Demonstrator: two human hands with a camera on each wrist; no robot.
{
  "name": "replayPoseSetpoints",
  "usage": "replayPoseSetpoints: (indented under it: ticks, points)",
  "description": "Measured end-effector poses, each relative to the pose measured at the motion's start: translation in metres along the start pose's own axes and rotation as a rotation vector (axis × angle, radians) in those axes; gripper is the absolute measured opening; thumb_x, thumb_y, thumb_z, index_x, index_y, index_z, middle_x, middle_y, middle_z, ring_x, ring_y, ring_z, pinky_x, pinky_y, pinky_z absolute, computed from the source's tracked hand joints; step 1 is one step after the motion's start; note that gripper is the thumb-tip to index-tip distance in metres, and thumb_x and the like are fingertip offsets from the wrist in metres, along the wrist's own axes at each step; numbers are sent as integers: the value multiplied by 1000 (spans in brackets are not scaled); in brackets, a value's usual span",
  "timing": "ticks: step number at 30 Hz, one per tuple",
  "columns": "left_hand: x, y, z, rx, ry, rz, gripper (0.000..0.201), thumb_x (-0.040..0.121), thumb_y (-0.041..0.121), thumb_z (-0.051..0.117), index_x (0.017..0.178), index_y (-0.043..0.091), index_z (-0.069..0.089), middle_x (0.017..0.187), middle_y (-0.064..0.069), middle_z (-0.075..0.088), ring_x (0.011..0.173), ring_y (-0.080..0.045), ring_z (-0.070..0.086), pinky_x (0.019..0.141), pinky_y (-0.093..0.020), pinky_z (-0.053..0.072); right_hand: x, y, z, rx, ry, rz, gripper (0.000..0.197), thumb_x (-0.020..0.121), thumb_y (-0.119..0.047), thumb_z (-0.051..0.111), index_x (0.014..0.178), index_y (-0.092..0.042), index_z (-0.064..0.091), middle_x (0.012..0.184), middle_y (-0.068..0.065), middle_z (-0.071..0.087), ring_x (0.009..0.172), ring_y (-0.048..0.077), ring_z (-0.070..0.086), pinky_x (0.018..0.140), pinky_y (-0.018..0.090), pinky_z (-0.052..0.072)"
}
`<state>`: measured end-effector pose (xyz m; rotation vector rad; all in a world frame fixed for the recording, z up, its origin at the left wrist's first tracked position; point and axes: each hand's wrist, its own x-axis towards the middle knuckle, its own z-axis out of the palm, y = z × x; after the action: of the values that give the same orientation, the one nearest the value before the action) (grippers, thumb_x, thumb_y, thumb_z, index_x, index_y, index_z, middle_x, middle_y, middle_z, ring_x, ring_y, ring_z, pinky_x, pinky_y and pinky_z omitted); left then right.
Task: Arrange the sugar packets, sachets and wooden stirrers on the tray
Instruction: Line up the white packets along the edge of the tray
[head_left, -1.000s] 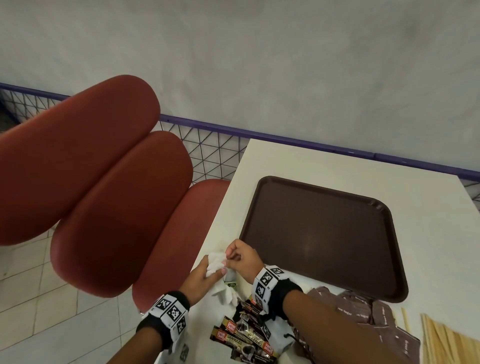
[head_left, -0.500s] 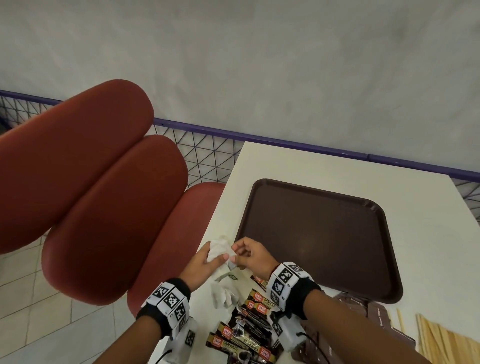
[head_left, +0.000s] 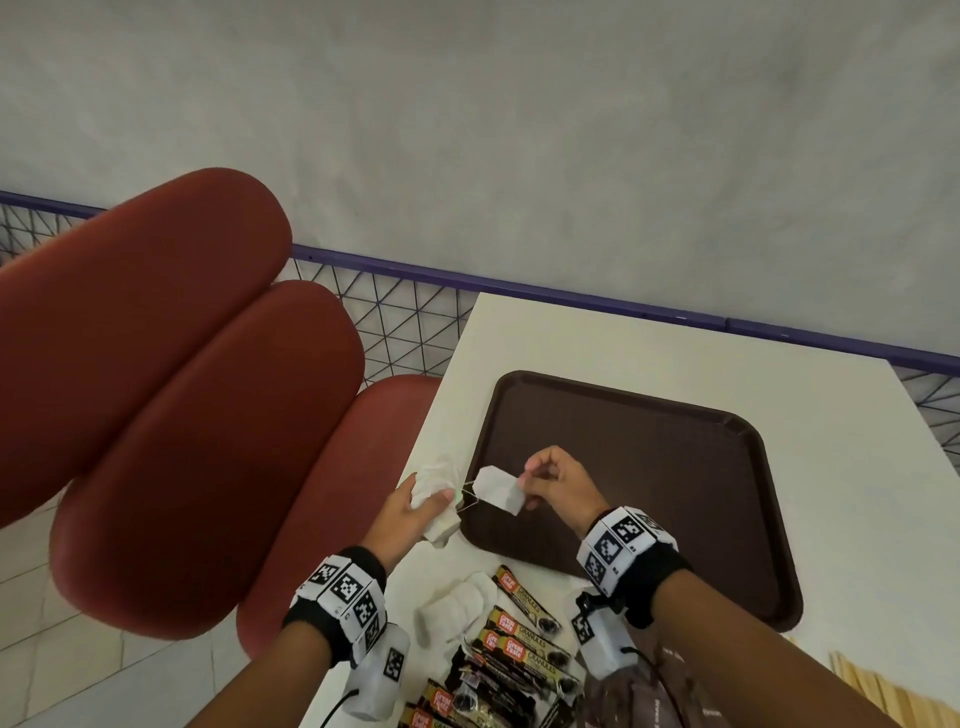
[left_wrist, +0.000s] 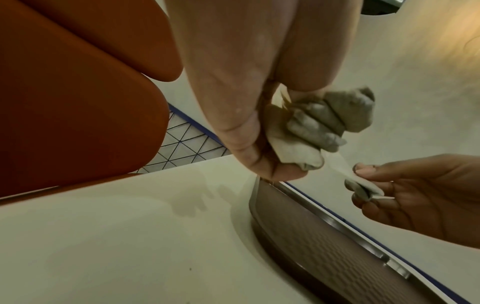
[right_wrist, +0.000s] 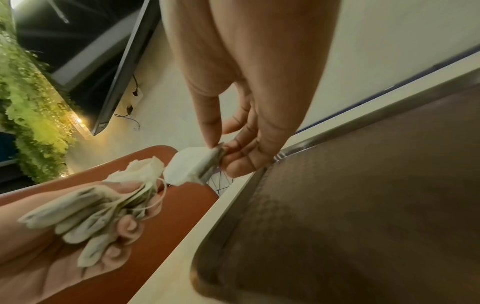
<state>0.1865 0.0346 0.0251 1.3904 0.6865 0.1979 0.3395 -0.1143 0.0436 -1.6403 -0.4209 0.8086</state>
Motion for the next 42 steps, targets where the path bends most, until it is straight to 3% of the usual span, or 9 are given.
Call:
replayPoseSetpoints:
  ticks: [11,17,21,25,28,32,36,39,42]
  points:
    - [16,12,11,-1,-54,-35,28,82,26,64,109,24,56,107,-12,64,97,-26,63,77,-32,54,1,-23,-13,-57,-297,9,38,86,15,42,110,-13,52,85,5,60,76,13,57,61,19,47]
    - [9,19,14,-91,-87,-69,23,94,12,52,117,16,53,106,-18,67,77,-26,63,53,-23,50,-4,-26,-19,138,-203,51,46,82,21,39,105,-13,60,85,7,56,75,16,57,66,28,50]
    - [1,18,11,-88,-82,-70,24,94,14,53,117,17,52,106,-17,67,76,-25,64,55,-25,51,-8,-30,-23,211,-137,46,34,84,18,41,93,-7,62,79,11,56,66,17,60,61,25,53]
    - [-5,13,5,-36,-52,-51,27,93,16,54,120,17,52,107,-15,68,86,-26,63,60,-27,51,-5,-31,-30,231,-40,34,23,88,10,45,89,-5,63,88,14,62,76,20,62,63,24,55]
    - [-9,9,-1,-17,-32,-49,25,93,16,54,118,18,54,107,-15,68,85,-25,64,61,-28,51,6,-29,-37,64,28,-18,18,88,5,51,93,-4,65,97,6,64,86,18,61,66,20,52]
    - [-10,5,-9,-30,10,-44,25,93,15,55,118,18,55,101,-12,70,85,-25,65,60,-27,52,41,-20,-47,-353,169,-87,12,85,-8,60,91,-8,71,75,3,60,76,16,55,79,33,43]
    - [-5,2,-16,-47,59,-27,26,92,14,57,117,18,56,98,-11,71,83,-25,66,60,-27,51,78,-12,-46,-367,244,19,23,85,-5,59,107,-5,64,95,9,62,91,24,57,90,40,46]
    - [4,0,-19,-61,90,-5,25,92,13,57,116,20,58,97,-11,72,85,-24,66,65,-30,53,104,-12,-38,-256,362,65,24,80,2,60,102,-7,57,97,10,59,89,22,56,86,36,48]
    - [14,-2,-19,-73,108,6,30,87,23,65,116,19,59,98,-10,72,88,-25,67,70,-32,54,129,-15,-32,-198,452,95,24,78,6,60,91,-11,50,91,8,54,83,20,52,67,23,43]
